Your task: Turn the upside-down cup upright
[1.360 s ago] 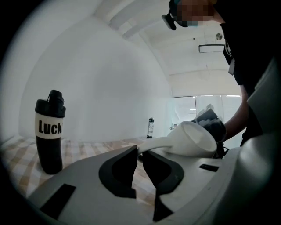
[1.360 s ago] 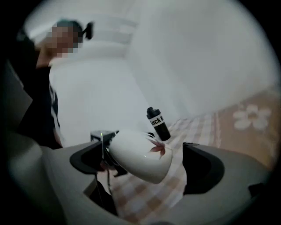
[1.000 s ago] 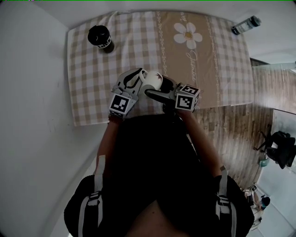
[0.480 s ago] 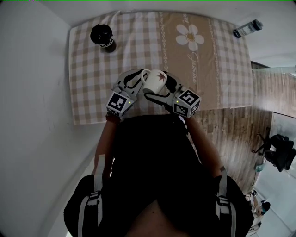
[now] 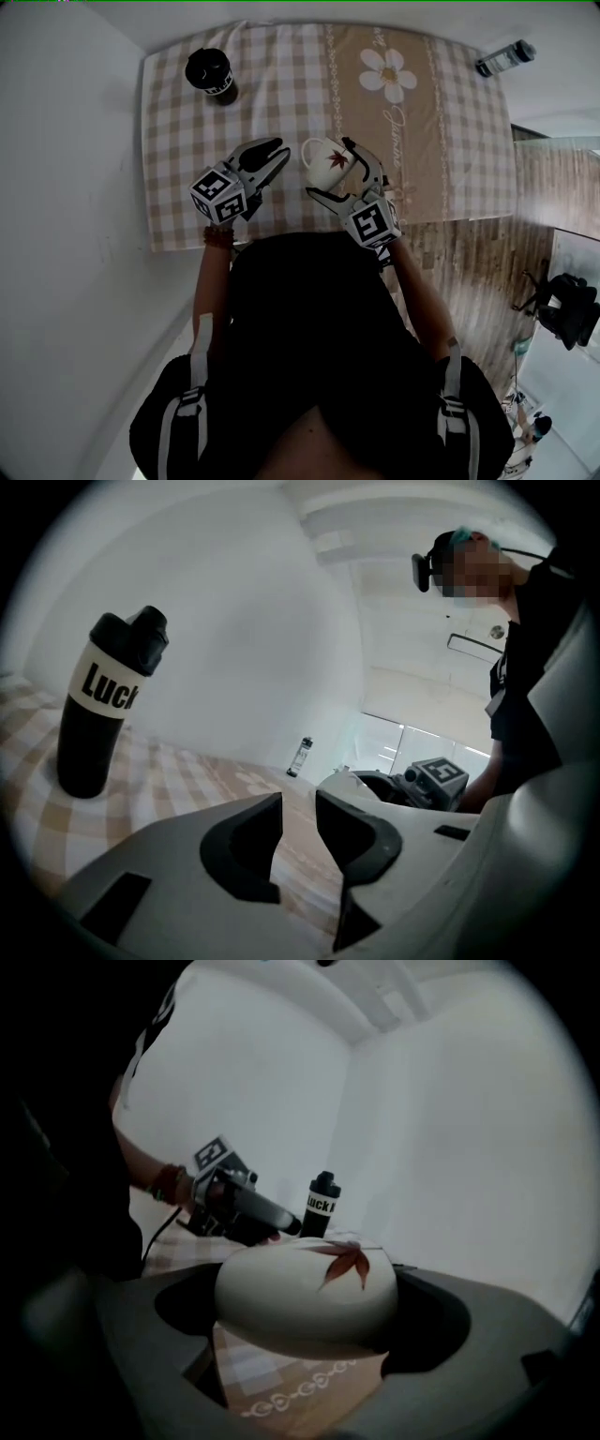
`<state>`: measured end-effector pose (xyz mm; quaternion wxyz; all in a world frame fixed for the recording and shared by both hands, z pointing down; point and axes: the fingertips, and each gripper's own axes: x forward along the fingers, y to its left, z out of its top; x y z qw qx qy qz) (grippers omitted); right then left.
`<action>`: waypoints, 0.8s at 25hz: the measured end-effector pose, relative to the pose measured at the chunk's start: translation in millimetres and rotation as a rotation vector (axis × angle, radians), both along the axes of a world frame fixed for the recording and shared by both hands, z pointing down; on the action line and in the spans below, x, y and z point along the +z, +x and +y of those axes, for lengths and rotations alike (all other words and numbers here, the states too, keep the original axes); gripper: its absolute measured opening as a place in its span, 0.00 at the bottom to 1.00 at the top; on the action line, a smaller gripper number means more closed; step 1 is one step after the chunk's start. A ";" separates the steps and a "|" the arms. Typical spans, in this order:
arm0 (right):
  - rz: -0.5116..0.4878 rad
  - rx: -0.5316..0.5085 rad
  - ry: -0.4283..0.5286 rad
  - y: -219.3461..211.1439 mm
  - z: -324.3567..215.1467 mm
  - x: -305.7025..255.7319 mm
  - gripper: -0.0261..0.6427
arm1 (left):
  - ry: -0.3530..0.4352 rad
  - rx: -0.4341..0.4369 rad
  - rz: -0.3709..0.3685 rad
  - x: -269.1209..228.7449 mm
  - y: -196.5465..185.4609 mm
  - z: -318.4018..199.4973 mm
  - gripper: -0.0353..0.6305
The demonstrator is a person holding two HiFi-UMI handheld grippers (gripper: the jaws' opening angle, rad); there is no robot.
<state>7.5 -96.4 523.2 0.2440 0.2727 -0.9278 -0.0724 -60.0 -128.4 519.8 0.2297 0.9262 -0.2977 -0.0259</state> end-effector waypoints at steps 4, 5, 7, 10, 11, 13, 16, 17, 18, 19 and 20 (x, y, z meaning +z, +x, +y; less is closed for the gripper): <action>0.319 -0.005 0.257 3.5 -1.8 16.6 0.82 | -0.005 0.051 -0.096 8.3 17.8 4.9 0.26; 0.370 -0.001 0.309 4.1 -2.7 18.0 0.82 | -0.011 0.039 -0.138 13.7 20.5 2.6 0.28; 0.430 -0.007 0.376 3.3 -2.7 19.5 0.82 | -0.011 0.011 -0.210 22.5 25.3 -3.1 0.28; 0.497 -0.035 0.452 1.5 -1.6 23.3 0.82 | 0.013 0.010 -0.278 28.4 34.8 -5.7 0.28; 0.518 -0.039 0.487 1.2 -1.9 22.7 0.82 | 0.019 0.017 -0.293 29.0 38.9 -4.9 0.28; 0.553 -0.044 0.565 -0.8 -3.7 18.3 0.82 | 0.032 0.023 -0.313 28.4 47.1 -4.1 0.26; 0.582 -0.058 0.624 -5.2 -6.6 13.1 0.82 | 0.040 -0.016 -0.307 23.4 50.7 -11.9 0.17; 0.586 -0.068 0.638 -7.1 -6.3 11.3 0.82 | 0.035 -0.030 -0.306 22.1 50.8 -15.0 0.17; 0.585 -0.081 0.652 -10.2 -4.8 9.2 0.82 | 0.029 -0.043 -0.310 21.3 51.2 -17.6 0.17; 0.579 -0.097 0.667 -14.1 -2.3 7.6 0.82 | 0.019 -0.056 -0.313 20.8 52.0 -19.8 0.15; 0.573 -0.113 0.680 -17.8 0.5 7.1 0.82 | 0.003 -0.069 -0.306 20.1 52.7 -21.7 0.14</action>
